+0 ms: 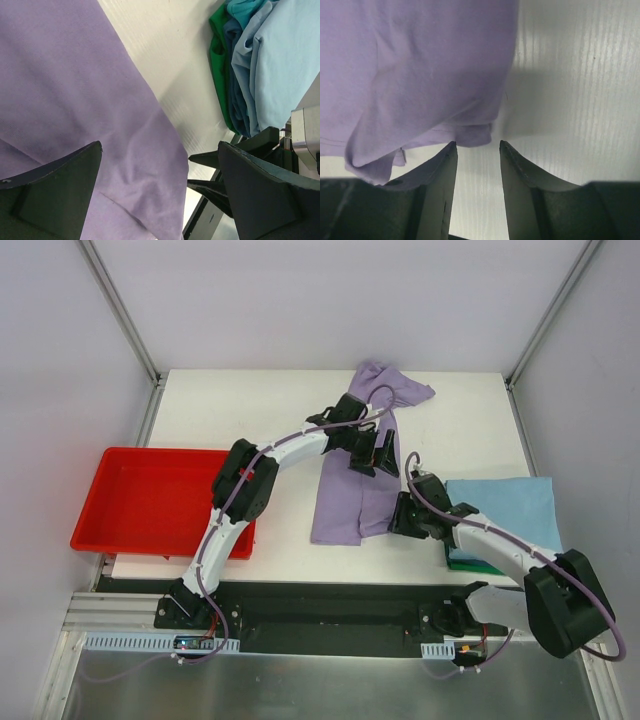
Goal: Fold and stack the t-shirts
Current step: Grab the bottom of the folded rectangular tshirt with both arms
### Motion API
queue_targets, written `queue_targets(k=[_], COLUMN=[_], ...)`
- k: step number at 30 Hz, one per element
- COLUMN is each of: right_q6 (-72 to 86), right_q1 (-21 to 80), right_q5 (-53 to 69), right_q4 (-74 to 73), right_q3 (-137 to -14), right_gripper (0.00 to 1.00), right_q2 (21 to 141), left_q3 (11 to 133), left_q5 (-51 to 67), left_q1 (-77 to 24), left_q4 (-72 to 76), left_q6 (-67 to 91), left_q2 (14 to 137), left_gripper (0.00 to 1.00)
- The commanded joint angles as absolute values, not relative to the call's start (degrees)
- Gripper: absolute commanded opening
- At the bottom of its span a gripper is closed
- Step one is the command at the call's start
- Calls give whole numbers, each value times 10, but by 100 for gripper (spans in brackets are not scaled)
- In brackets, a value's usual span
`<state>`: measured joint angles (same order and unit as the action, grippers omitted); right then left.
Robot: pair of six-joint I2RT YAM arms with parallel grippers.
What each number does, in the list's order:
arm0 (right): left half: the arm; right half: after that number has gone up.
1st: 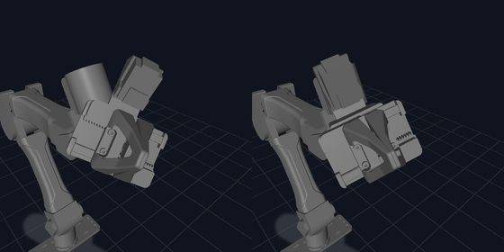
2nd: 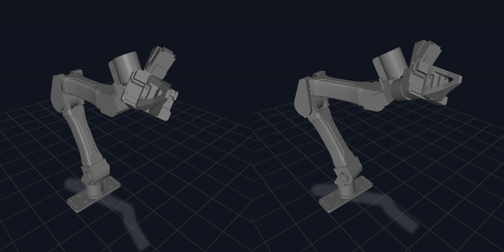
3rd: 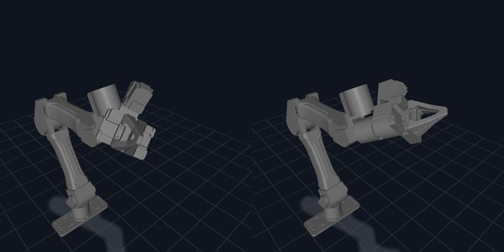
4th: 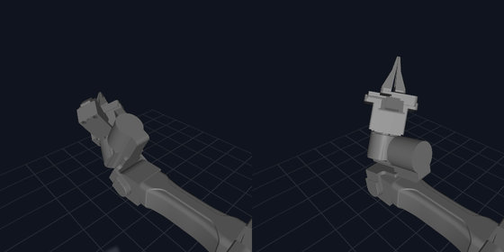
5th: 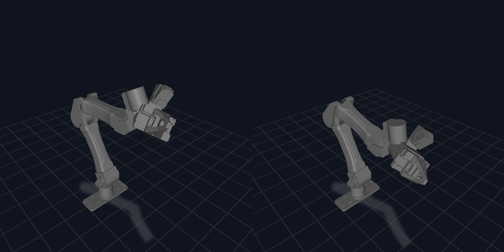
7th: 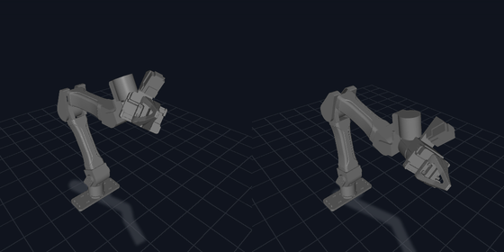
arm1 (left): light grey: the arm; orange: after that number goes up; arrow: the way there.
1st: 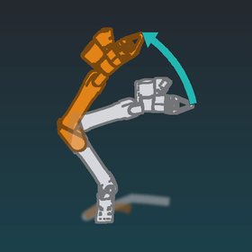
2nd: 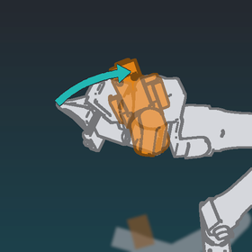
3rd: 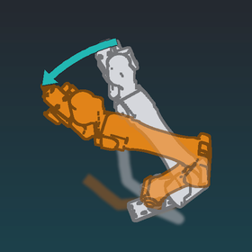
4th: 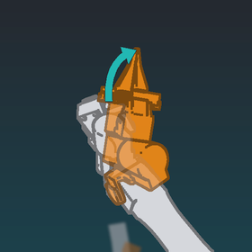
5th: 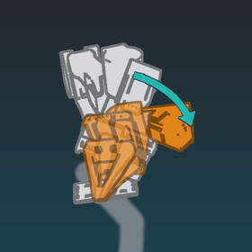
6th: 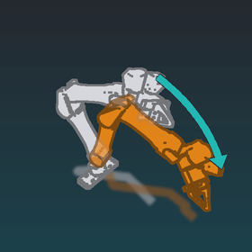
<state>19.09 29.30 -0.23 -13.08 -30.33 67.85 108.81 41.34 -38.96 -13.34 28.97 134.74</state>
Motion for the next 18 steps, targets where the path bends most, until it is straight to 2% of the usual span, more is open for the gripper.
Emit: queue_targets(k=[1, 9, 14, 18], right_q6=[210, 244, 265, 278], right_q1=[297, 301, 305, 322], right_q5=[-6, -13, -25, -39], right_q4=[-76, -55, -89, -170], right_q3=[-311, -307, -290, -271], right_gripper=[41, 34, 11, 5], right_q2=[691, 723, 720, 660], left_q3=[1085, 1071, 1066, 1056], left_q5=[402, 392, 367, 325], left_q1=[-391, -391, -391, -390], left_q4=[-120, -120, -120, -121], left_q6=[262, 253, 248, 247], left_q2=[1333, 1334, 1334, 1336], left_gripper=[99, 99, 99, 99])
